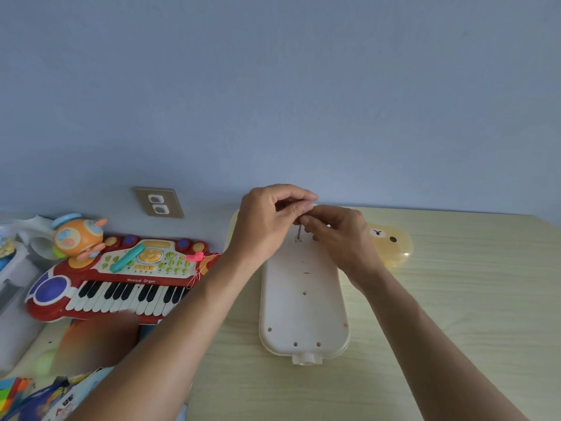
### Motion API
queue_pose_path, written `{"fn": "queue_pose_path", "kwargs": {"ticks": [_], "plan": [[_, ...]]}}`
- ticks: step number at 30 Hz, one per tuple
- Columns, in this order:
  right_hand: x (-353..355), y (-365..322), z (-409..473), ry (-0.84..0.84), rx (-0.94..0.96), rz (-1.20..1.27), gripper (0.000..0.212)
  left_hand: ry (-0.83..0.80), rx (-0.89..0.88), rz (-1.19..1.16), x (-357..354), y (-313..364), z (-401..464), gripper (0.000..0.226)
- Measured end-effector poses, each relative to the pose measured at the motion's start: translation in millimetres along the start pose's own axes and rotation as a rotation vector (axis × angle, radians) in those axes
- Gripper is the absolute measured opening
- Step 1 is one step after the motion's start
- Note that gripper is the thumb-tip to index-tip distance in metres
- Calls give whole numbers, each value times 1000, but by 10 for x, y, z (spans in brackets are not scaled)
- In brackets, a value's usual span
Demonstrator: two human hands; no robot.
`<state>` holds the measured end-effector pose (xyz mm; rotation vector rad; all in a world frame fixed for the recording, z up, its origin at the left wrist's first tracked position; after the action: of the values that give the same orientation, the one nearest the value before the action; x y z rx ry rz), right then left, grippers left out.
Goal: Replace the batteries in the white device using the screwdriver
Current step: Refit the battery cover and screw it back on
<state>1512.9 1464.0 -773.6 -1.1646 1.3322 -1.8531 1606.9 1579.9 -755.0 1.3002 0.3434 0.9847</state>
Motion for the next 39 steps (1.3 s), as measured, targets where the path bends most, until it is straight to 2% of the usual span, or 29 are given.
{"fn": "queue_pose_path", "kwargs": {"ticks": [2,9,14,17,21,25,28,30,35,39], "plan": [[13,18,7,27,-28,40,13,-35,3,6,0,-21,-3,9],[-40,-17,27,21,11,-39,10,32,1,-39,-42,-34,-1,17],[-20,22,34,17,-40,45,12,-42,-9,-46,-44,-15,12,18],[-45,-11,40,24,-40,70,18,7,-45,-4,-49,4,5,16],[-56,-43,34,-35,-20,-4,10,23,-40,-3,-33,-4,14,15],[-16,55,45,11,-91,53,13,-58,-40,-17,-33,0,18,20],[-56,45,63,23,-75,68,22,-9,-48,0,-49,-7,13,18],[-67,17,51,11,-59,39,18,12,-41,-7,-41,-21,19,16],[-20,41,19,-11,-85,87,15,-91,-49,71,-29,50,6,25],[-51,47,44,59,-98,55,25,-41,-45,74,-25,57,-14,16]]}}
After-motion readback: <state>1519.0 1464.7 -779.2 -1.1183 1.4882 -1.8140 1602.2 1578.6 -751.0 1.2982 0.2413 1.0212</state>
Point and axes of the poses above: each hand's wrist, its own z-axis towards the middle knuckle, its own x-axis out of the back of the hand, y = z × x, the point moved 4 cm from there along z, towards the middle knuckle, and after that the axes turned 5 degrees about -y, right-handed, at the moved point
